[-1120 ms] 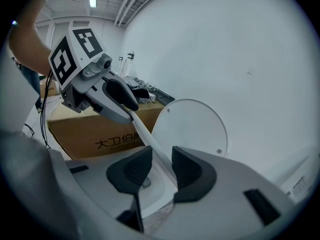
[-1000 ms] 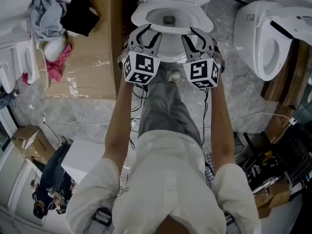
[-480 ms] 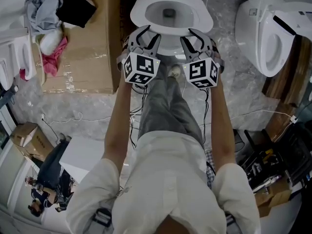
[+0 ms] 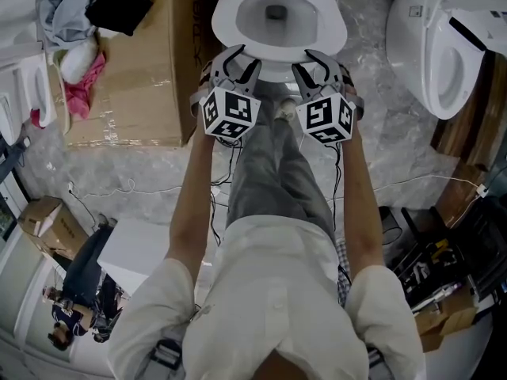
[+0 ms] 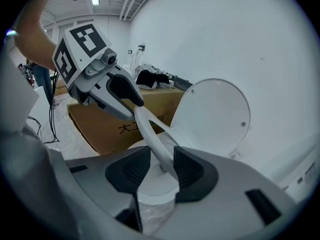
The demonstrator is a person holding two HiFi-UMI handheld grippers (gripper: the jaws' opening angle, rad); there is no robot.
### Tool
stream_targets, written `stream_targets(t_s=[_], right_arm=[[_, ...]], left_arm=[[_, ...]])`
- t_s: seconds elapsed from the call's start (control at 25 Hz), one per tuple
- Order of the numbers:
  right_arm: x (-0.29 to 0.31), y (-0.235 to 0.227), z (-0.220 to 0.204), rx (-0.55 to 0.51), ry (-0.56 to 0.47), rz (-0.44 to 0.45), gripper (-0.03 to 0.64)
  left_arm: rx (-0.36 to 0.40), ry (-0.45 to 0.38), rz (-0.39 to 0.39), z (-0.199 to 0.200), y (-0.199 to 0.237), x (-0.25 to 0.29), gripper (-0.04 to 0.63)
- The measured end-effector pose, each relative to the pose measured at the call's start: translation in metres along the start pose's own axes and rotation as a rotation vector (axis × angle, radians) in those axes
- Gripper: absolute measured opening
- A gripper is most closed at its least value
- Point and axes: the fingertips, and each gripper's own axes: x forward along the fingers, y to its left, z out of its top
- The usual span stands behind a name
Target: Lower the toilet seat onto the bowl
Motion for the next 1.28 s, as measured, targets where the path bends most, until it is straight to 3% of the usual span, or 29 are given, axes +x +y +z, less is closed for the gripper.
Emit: stream_targets(t_s=[1.28], right_arm=[[0.039, 0.083, -0.097, -0.016, 0.116, 0.175, 0.212]], left_arm=[[0.095, 0.140, -0.064, -0.105, -0.069, 0.031, 0.215]])
